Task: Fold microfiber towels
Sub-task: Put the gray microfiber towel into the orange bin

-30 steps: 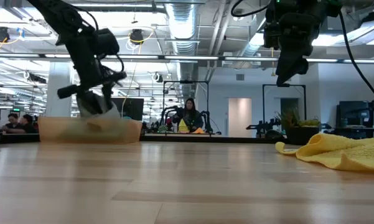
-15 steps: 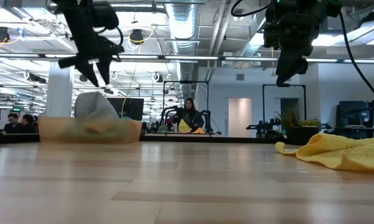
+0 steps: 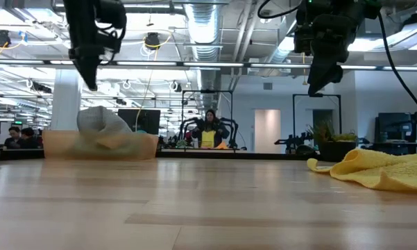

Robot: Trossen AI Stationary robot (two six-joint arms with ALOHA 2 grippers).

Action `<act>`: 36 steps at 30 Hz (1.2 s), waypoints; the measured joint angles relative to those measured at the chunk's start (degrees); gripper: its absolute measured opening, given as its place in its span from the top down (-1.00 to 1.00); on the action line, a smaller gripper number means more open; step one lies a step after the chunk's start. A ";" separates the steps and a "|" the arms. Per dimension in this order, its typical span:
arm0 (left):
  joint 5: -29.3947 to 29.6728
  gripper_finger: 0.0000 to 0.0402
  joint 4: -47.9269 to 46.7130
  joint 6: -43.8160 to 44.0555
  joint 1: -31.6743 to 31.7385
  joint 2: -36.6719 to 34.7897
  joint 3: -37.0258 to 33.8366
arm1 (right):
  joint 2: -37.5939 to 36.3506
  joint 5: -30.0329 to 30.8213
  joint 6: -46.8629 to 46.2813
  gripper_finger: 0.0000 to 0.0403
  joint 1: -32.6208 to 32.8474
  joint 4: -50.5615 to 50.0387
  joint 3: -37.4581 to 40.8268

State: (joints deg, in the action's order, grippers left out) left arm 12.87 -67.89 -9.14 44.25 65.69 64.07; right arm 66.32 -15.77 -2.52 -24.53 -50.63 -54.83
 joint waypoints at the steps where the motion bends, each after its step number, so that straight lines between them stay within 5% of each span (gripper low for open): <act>1: 0.03 0.25 -0.81 -2.05 0.00 0.00 -0.59 | 0.00 0.00 0.02 -0.12 0.00 0.00 0.00; 21: 1.29 0.25 9.88 -20.99 0.03 0.04 -9.00 | 0.00 0.00 -0.03 -0.12 0.00 0.00 0.00; 25: -2.29 0.25 10.04 -24.26 0.43 0.22 -9.00 | 0.00 0.78 -0.03 -0.12 0.02 0.00 0.00; 36: 0.10 0.25 14.50 -24.77 0.92 6.38 -9.00 | 0.00 1.51 -0.05 -0.12 0.00 -0.04 0.00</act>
State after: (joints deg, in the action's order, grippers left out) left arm 12.97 -53.39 -33.91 45.17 72.07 55.07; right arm 66.32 -14.26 -2.57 -24.53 -50.67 -54.83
